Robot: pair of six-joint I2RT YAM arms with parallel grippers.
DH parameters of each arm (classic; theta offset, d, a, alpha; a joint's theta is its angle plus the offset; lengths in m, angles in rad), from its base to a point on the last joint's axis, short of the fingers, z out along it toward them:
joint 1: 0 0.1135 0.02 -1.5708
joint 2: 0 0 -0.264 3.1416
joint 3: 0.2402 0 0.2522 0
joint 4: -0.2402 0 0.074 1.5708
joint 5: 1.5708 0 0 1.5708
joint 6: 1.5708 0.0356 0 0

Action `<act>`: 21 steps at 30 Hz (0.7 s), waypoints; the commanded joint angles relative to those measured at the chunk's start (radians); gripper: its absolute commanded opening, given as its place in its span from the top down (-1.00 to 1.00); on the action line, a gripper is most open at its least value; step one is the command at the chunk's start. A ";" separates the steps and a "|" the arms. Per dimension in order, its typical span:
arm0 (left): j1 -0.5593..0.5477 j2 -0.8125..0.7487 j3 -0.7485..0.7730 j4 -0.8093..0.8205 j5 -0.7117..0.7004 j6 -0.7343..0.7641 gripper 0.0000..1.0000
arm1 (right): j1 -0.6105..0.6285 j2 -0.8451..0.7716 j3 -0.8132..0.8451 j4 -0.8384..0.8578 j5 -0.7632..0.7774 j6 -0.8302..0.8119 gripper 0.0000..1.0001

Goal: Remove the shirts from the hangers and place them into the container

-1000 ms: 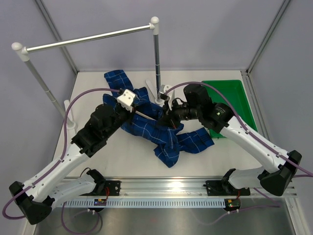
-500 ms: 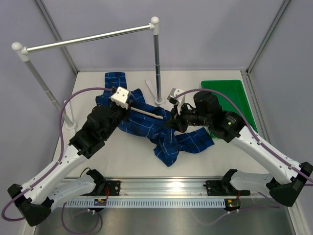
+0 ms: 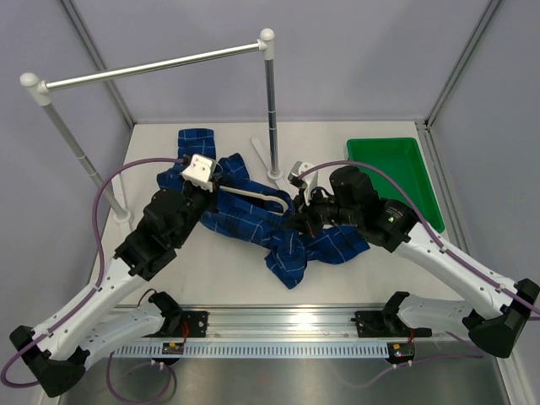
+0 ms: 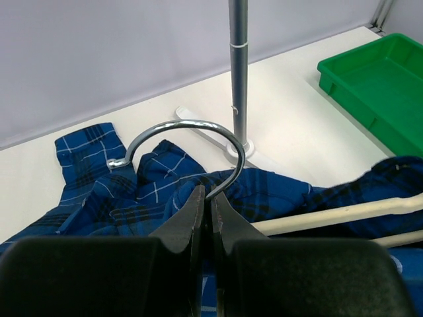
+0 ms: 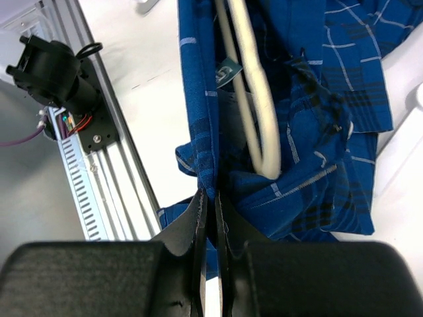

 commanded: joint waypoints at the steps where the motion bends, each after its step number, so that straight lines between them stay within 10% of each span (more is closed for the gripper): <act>1: 0.046 -0.024 0.004 0.117 -0.222 0.045 1.00 | 0.017 -0.045 -0.028 -0.144 -0.015 0.020 0.99; 7: 0.046 -0.018 0.001 0.118 -0.165 -0.015 1.00 | 0.043 -0.030 -0.076 -0.107 -0.041 0.047 0.88; 11: 0.046 -0.016 0.001 0.118 -0.121 -0.031 1.00 | 0.051 -0.031 -0.100 -0.057 -0.070 0.093 0.57; 15: 0.046 -0.009 0.005 0.112 -0.096 -0.031 1.00 | 0.054 -0.037 -0.064 -0.096 -0.070 0.086 -0.19; 21: 0.046 0.005 0.019 0.094 -0.069 -0.023 1.00 | 0.054 -0.091 0.021 -0.146 -0.041 0.067 -0.48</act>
